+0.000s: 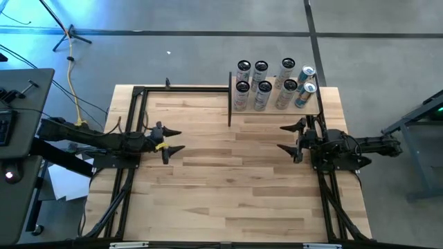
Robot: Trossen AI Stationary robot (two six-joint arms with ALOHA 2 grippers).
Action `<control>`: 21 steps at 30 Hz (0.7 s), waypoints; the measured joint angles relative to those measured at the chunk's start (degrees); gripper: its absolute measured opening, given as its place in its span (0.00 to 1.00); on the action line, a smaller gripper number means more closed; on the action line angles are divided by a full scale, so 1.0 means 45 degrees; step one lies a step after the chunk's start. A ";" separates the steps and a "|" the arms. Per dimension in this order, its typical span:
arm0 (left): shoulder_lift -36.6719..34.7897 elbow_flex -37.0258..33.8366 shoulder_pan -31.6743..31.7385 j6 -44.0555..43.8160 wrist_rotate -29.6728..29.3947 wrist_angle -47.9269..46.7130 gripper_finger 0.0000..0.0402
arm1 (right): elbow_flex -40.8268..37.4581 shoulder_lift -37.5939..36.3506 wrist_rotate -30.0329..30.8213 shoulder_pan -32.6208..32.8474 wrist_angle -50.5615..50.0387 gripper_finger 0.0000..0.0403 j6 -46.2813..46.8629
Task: Place canned beverage on shelf
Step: Return to Home Position
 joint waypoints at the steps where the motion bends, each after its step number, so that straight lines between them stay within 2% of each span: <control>1: -0.0293 0.0003 0.0000 0.0003 -0.0002 -0.0036 0.76 | 0.0000 0.0000 0.0000 0.0000 0.0000 0.87 0.0000; 14: -0.3820 0.0003 0.0000 0.0003 -0.0054 -0.0109 0.76 | -0.0005 0.0000 0.0000 0.0000 0.0000 0.87 0.0000; 21: -0.5045 0.0003 0.0000 0.0003 -0.0104 -0.0966 0.76 | -0.0005 0.0000 0.0000 0.0000 0.0000 0.87 0.0000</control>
